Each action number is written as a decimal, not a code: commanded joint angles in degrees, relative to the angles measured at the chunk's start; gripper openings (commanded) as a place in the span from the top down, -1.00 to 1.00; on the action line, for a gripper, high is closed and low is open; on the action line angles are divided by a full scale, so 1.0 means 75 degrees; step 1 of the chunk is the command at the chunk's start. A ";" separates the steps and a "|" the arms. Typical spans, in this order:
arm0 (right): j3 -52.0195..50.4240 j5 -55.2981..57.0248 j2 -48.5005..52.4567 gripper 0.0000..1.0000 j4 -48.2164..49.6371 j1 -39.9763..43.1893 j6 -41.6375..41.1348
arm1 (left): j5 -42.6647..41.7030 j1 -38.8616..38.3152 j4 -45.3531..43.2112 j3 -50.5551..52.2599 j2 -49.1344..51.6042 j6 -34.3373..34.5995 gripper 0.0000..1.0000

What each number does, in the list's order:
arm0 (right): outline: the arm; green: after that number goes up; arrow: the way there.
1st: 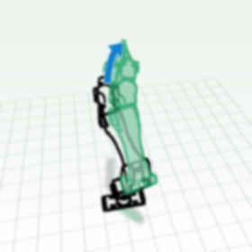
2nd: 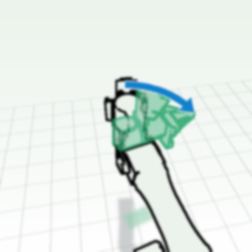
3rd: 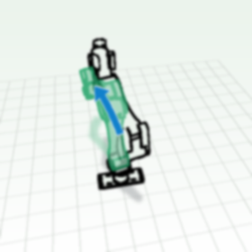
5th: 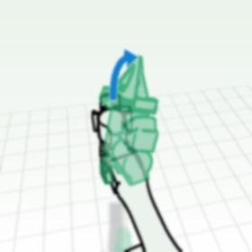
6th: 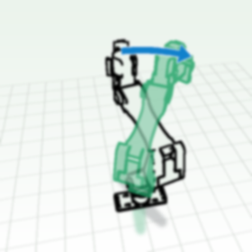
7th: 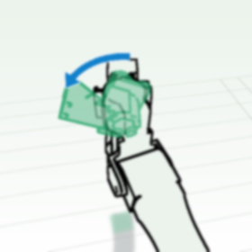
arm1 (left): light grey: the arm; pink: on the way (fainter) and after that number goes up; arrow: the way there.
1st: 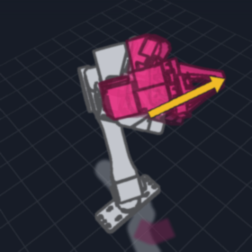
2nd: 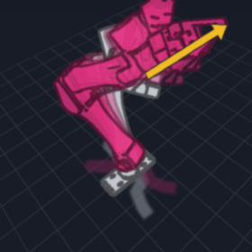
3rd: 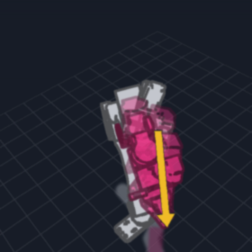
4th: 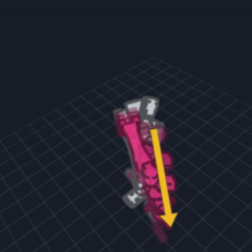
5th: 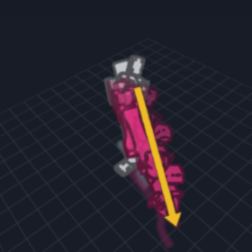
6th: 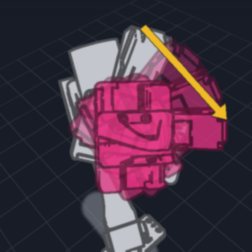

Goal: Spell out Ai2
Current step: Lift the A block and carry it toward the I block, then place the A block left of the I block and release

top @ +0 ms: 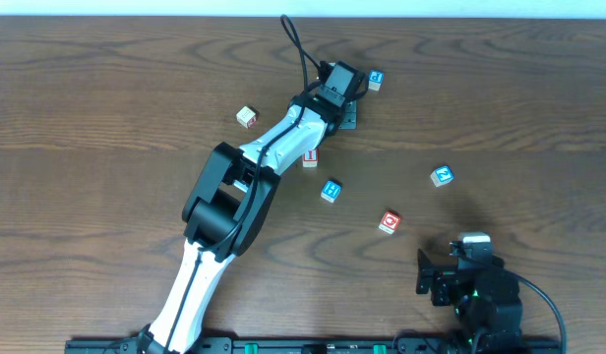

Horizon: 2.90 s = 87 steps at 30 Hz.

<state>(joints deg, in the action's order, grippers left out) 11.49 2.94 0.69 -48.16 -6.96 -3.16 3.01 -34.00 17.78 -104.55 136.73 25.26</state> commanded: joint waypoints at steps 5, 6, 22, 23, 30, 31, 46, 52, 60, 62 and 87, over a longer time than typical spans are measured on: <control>-0.0090 -0.0026 -0.0050 -0.99 -0.0029 0.0061 0.0058 | 0.0108 0.0047 0.0058 -0.0137 0.0219 -0.0140 0.37; -0.0090 -0.0026 -0.0050 -0.98 -0.0029 0.0061 0.0058 | 0.0111 0.0047 0.0061 -0.0137 0.0219 -0.0140 0.39; -0.0090 -0.0026 -0.0050 -0.98 -0.0032 0.0061 0.0058 | 0.0673 0.0379 0.2716 -0.2022 -0.0338 -0.0973 0.88; -0.0090 -0.0026 -0.0050 -0.98 -0.0029 0.0061 0.0058 | 0.0702 0.0420 0.2949 -0.2171 -0.0463 -0.0973 0.89; -0.0090 -0.0026 -0.0050 -0.99 -0.0032 0.0061 0.0058 | 0.0720 0.0807 0.4488 -0.2387 -0.1801 -0.1393 0.88; -0.0090 -0.0026 -0.0050 -0.99 -0.0029 0.0061 0.0058 | 0.0720 0.0860 0.4686 -0.2358 -0.1985 -0.1448 0.88; -0.0090 -0.0026 -0.0050 -0.99 -0.0032 0.0061 0.0058 | 0.0659 0.0930 0.0574 0.4558 -0.6053 -0.1099 0.88; -0.0090 -0.0026 -0.0050 -0.99 -0.0029 0.0061 0.0058 | 0.0597 0.0921 0.1011 0.4657 -0.5307 -0.0268 0.88; -0.0090 -0.0026 -0.0050 -0.99 -0.0029 0.0061 0.0058 | -0.0052 0.0702 0.1451 0.4657 -0.4762 0.0096 0.88; -0.0090 -0.0026 -0.0050 -0.99 -0.0029 0.0061 0.0058 | -0.0154 0.0542 0.1431 0.4657 -0.4578 0.0093 0.88; -0.0090 -0.0026 -0.0050 -0.99 -0.0029 0.0061 0.0058 | 0.0032 0.0230 0.0694 0.4657 -0.3488 0.0099 0.88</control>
<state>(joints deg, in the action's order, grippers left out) 11.49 2.94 0.69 -48.16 -6.96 -3.16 1.93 -32.42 23.27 -69.60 109.27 25.54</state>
